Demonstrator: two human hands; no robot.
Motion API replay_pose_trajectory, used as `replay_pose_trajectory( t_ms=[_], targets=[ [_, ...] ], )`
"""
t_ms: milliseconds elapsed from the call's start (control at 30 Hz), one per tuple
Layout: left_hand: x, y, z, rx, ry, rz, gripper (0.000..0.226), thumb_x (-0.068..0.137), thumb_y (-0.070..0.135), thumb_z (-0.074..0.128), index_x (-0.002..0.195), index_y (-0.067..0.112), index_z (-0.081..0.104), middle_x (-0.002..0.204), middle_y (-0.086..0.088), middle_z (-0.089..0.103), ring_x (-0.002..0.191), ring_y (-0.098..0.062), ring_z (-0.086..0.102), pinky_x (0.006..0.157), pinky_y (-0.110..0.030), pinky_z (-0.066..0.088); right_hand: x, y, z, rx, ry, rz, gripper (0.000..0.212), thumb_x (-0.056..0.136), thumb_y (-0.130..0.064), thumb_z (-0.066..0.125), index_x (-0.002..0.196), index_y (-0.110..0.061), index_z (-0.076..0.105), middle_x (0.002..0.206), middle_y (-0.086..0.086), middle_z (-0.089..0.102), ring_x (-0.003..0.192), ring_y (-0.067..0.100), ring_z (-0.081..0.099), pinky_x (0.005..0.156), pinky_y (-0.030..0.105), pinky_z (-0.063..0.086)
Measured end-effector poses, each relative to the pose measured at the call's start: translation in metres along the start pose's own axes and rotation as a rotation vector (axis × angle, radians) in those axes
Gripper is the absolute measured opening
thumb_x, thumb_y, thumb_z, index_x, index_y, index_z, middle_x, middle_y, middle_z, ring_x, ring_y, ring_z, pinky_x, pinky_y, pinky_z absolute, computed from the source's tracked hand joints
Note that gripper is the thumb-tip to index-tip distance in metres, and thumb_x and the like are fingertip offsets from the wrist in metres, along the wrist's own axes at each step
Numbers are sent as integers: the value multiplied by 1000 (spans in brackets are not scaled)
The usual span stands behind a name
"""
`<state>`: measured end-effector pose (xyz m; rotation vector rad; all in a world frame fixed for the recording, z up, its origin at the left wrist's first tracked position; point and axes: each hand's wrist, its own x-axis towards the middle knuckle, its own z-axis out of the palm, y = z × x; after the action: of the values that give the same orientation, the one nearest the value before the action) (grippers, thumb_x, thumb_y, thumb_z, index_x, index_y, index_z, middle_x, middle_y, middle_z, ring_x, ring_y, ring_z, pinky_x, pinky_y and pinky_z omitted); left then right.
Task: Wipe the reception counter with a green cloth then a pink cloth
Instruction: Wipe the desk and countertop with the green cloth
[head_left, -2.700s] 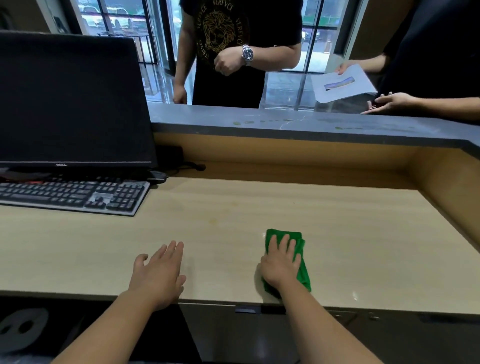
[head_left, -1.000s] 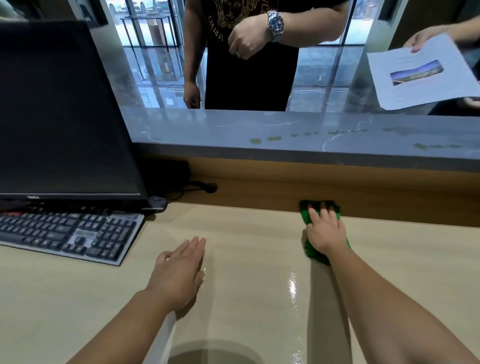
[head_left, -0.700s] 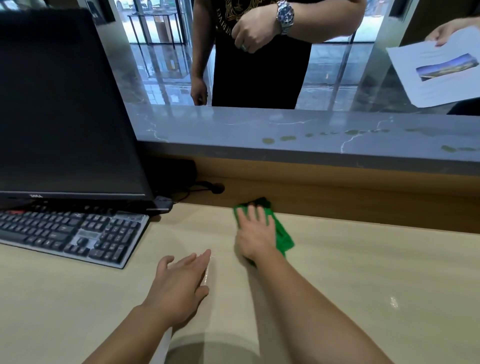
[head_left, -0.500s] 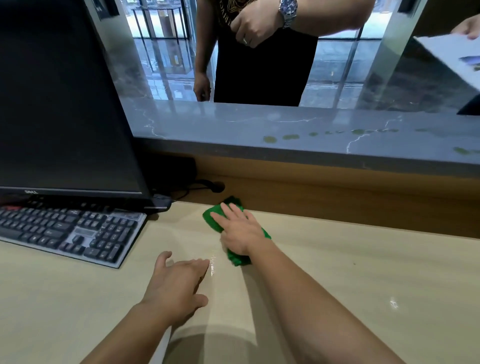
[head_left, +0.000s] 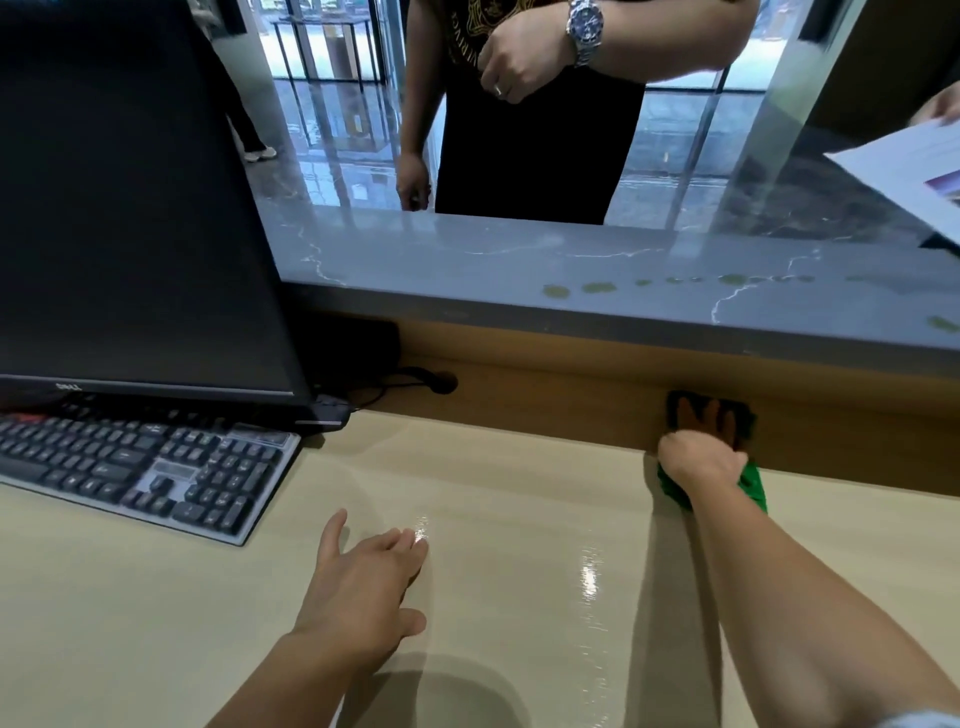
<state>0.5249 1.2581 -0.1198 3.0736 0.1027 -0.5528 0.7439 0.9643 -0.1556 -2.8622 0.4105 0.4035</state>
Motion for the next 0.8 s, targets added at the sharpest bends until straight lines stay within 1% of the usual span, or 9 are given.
replay_pose_trajectory(
  t_ms=[100, 233, 300, 367, 400, 467, 533, 667, 800],
  targets=[
    [-1, -1, 1, -24, -2, 3, 65, 91, 43, 54, 148, 29, 27, 157, 12, 25, 145, -3, 17, 110, -45, -22, -12, -61, 19, -42, 3, -81, 60, 100, -32, 27, 155, -32, 4, 163, 4, -8, 150, 27, -6, 117, 50, 2],
    [0, -4, 6, -30, 3, 4, 69, 92, 43, 53, 152, 31, 20, 160, 11, 16, 146, -2, 9, 111, -47, -22, -50, -146, 46, -97, -11, -440, 61, 98, -26, 33, 154, -33, 9, 163, 5, -4, 150, 27, -5, 118, 49, 3],
    [0, -4, 6, -19, 10, 9, 67, 92, 42, 54, 150, 30, 23, 159, 11, 20, 146, -3, 13, 111, -47, -21, -77, -174, 57, -91, -49, -586, 62, 95, -23, 37, 153, -32, 16, 163, 4, 7, 150, 27, 4, 117, 47, 10],
    [-1, -2, 5, -6, 32, 12, 58, 91, 41, 55, 144, 27, 33, 153, 10, 31, 143, -5, 23, 109, -46, -21, -102, -186, 67, -98, -76, -728, 67, 92, -17, 40, 153, -29, 17, 162, 4, 14, 148, 27, 10, 117, 47, 10],
    [-2, -1, 4, 2, 46, 12, 55, 91, 40, 55, 140, 25, 37, 150, 10, 35, 141, -5, 27, 108, -45, -21, -112, -186, 72, -112, -88, -785, 68, 93, -16, 39, 154, -28, 14, 163, 3, 9, 149, 26, 6, 119, 47, 6],
    [-7, 1, 4, 12, 66, 4, 55, 91, 41, 54, 141, 26, 37, 151, 10, 35, 142, -5, 26, 110, -45, -19, -123, -175, 74, -142, -111, -878, 65, 97, -16, 36, 155, -29, 9, 164, 1, -3, 150, 22, -4, 120, 44, -1],
    [-14, 1, 6, 3, 85, -2, 59, 92, 43, 51, 146, 29, 32, 155, 10, 29, 144, -5, 20, 110, -45, -20, -124, -152, 72, -161, -125, -945, 63, 99, -20, 35, 155, -32, 8, 163, -1, -6, 150, 19, -6, 120, 42, -2],
    [-31, 3, 7, -12, 100, -12, 63, 96, 47, 45, 151, 31, 21, 161, 10, 13, 147, -4, 7, 108, -44, -22, -109, -89, 56, -162, -89, -897, 63, 97, -24, 33, 155, -33, 9, 163, -2, -5, 150, 17, -5, 121, 39, 2],
    [-44, 2, 1, -69, 104, -23, 63, 97, 45, 45, 152, 32, 18, 161, 11, 10, 147, -4, 2, 117, -41, -10, -88, -11, 33, -156, 15, -644, 63, 96, -27, 33, 155, -32, 11, 164, 0, -2, 150, 17, -3, 121, 40, 7]
  ],
)
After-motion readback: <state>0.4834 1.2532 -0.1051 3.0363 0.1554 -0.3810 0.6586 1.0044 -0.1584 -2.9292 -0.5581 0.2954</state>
